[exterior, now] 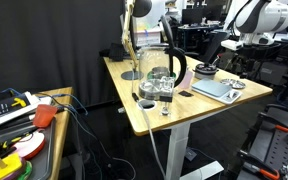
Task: Take the silver lid from the table and place it on the silver pot
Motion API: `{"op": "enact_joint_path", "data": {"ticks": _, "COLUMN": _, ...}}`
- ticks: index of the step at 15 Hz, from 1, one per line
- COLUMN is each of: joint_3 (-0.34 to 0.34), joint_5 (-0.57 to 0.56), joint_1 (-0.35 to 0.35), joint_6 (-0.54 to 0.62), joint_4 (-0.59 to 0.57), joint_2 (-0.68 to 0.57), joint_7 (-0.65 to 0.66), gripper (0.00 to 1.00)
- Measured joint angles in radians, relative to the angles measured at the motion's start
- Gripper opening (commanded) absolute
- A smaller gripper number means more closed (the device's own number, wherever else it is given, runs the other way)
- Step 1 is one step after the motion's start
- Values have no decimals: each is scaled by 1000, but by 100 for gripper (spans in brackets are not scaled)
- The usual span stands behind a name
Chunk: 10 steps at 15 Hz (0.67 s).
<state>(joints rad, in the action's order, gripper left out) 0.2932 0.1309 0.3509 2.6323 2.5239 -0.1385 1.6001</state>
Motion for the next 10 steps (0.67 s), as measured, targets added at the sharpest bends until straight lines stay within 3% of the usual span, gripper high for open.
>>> {"op": "enact_joint_path", "data": {"ticks": 10, "joint_3": 18, "joint_5": 49, "joint_1": -31, "joint_6": 0, "joint_4": -20, "joint_2": -69, "joint_7": 14, "gripper": 100}}
